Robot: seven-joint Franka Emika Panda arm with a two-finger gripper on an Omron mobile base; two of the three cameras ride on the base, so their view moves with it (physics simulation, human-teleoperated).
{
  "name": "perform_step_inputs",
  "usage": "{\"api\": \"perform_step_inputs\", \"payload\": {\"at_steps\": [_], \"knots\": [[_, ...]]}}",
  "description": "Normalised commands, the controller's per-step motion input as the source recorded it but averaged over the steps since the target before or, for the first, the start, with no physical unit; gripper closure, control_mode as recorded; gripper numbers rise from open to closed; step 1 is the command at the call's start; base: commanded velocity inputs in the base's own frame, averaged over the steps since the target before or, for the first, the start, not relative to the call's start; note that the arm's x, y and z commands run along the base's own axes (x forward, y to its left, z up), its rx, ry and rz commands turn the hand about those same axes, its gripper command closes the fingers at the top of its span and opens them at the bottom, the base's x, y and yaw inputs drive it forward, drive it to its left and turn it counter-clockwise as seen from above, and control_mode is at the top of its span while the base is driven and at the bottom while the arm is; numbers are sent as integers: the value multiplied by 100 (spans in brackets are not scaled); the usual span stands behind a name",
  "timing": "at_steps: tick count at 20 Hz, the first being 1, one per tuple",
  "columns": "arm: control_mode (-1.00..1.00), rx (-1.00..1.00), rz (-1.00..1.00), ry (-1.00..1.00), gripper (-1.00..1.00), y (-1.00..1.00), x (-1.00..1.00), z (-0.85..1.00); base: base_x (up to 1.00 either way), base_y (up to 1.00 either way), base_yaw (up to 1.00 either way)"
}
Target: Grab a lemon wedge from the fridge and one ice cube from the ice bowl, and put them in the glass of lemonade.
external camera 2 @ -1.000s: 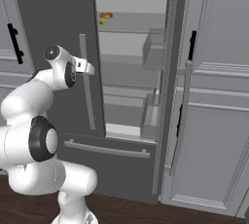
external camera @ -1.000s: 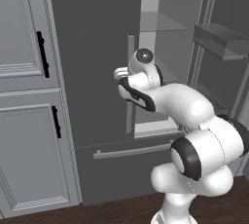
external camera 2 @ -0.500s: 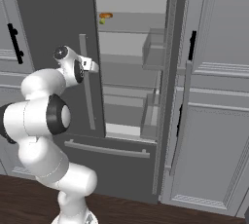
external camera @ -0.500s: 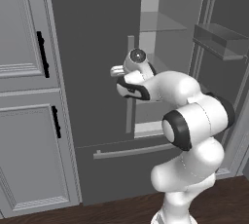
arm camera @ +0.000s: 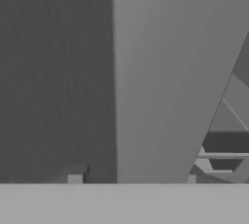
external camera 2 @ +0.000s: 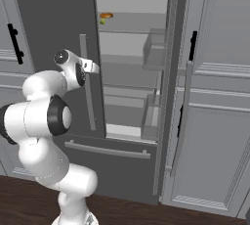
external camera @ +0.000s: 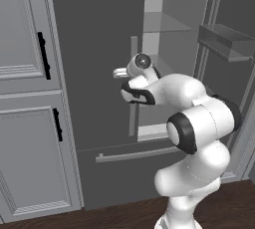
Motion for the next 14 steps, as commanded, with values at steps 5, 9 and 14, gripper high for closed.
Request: {"api": "perform_step_inputs", "payload": {"at_steps": [5,9,14], "knots": [[-100,0,-2,2,100,5,-16,7,0,0,0],[-100,0,0,0,100,15,-90,48,0,0,0],[-100,-3,0,0,100,49,-100,74,0,0,0]]}}
